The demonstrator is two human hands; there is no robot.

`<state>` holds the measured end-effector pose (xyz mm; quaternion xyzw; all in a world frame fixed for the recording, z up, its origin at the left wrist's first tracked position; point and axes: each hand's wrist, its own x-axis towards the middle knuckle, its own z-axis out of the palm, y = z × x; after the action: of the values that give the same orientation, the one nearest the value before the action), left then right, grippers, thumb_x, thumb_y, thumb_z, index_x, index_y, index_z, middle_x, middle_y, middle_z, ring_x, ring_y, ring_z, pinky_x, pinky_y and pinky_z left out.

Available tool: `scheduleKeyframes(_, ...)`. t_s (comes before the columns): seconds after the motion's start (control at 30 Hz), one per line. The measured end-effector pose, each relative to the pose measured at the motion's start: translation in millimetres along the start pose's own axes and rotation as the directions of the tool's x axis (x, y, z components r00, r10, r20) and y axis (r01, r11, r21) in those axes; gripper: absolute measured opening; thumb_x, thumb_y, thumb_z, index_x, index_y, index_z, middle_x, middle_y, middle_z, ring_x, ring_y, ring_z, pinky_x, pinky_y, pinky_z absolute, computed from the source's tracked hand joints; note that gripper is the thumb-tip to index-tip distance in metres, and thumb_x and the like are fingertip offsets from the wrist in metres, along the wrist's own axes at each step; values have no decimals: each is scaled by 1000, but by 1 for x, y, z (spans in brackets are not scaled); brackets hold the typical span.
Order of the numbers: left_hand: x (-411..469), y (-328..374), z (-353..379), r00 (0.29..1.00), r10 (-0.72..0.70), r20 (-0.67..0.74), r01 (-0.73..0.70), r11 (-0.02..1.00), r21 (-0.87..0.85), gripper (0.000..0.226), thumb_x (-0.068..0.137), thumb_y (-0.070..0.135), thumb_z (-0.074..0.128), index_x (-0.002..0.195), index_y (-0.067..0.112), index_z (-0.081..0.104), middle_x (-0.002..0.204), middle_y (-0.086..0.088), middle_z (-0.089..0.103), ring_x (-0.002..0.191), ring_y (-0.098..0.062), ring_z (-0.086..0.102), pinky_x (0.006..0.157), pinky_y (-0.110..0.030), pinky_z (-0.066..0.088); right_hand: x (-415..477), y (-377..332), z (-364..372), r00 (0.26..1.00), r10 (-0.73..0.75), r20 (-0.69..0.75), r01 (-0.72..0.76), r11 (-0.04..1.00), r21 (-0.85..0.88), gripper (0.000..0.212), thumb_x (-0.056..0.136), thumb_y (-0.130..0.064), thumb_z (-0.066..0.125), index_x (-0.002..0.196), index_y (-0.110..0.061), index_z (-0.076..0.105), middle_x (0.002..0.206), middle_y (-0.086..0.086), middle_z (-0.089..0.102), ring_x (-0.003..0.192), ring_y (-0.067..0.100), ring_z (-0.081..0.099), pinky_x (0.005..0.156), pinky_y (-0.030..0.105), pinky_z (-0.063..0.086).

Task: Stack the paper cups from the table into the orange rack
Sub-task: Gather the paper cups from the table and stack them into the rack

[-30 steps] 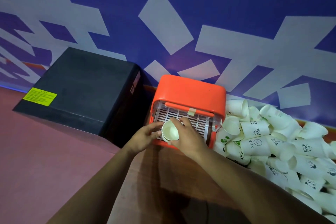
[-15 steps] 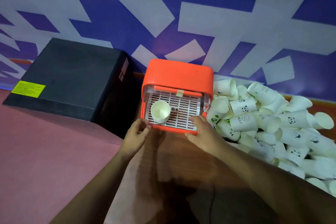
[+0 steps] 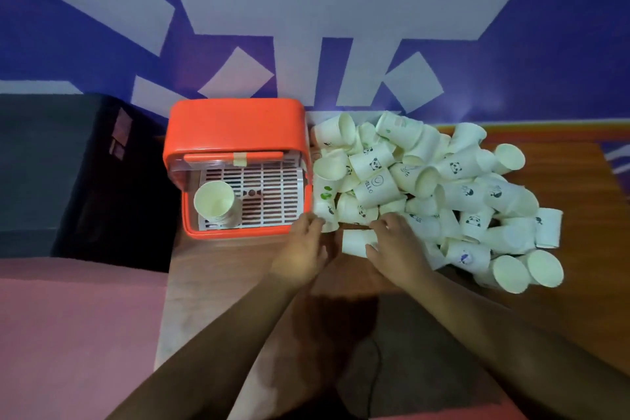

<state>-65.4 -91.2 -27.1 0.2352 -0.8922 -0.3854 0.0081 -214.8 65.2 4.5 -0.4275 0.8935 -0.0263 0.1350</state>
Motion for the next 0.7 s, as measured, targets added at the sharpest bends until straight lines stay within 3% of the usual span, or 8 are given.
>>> scheduleKeyframes(0.07, 16, 11, 11, 998, -45, -46, 51, 989, 138, 58, 87, 8, 53, 144, 10, 42, 146, -16, 38, 132, -33, 43, 106, -42, 46, -2, 7, 3, 1000, -13, 13, 13, 999, -34, 36, 77, -29, 71, 105, -8, 64, 110, 9, 58, 106, 29, 54, 87, 41, 51)
scheduleKeyframes(0.17, 33, 20, 15, 991, -135, 23, 120, 936, 332, 65, 92, 7, 44, 154, 10, 26, 156, -24, 23, 142, -41, 29, 113, -47, 37, -4, 13, 12, 996, -34, 83, 38, 999, -37, 42, 81, -31, 66, 117, -9, 59, 119, 10, 54, 114, 31, 50, 94, 42, 47)
scheduleKeyframes(0.23, 43, 20, 16, 989, -132, 64, 89, 887, 452, 60, 96, 8, 40, 154, 11, 25, 157, -23, 21, 141, -38, 29, 112, -43, 36, -3, 15, 18, 988, -44, 145, 47, 999, -21, 47, 85, -29, 60, 127, -9, 52, 126, 9, 49, 118, 29, 47, 100, 40, 44)
scheduleKeyframes(0.33, 56, 15, 15, 982, -119, 149, 9, 810, 586, 54, 100, 8, 37, 153, 13, 28, 154, -21, 24, 143, -38, 27, 107, -42, 43, 1, 18, 26, 983, 2, 181, -16, 997, 78, 48, 87, -27, 60, 129, -10, 47, 128, 8, 45, 120, 25, 46, 96, 37, 47)
scheduleKeyframes(0.47, 57, 6, 10, 961, -84, 263, -85, 817, 571, 59, 98, 5, 46, 153, 17, 30, 144, -17, 26, 121, -36, 50, 88, -41, 53, 8, 24, 37, 987, -33, 159, 21, 997, 77, 52, 84, -28, 65, 130, -11, 46, 129, 6, 48, 121, 24, 45, 99, 33, 41)
scheduleKeyframes(0.57, 48, -7, 9, 936, 49, 349, -206, 880, 428, 59, 95, 11, 56, 151, 14, 39, 136, -17, 31, 97, -33, 59, 86, -39, 55, 10, 29, 42, 981, -104, 163, 98, 994, 43, 62, 83, -33, 68, 136, -12, 44, 133, 5, 49, 126, 25, 42, 110, 33, 33)
scheduleKeyframes(0.7, 42, -25, 4, 909, 59, 412, -235, 890, 392, 66, 89, 9, 59, 152, 15, 39, 135, -17, 34, 110, -35, 56, 97, -38, 51, 8, 39, 42, 980, -152, 132, 142, 987, 76, 64, 79, -29, 68, 136, -14, 45, 130, 5, 50, 124, 25, 43, 110, 34, 34)
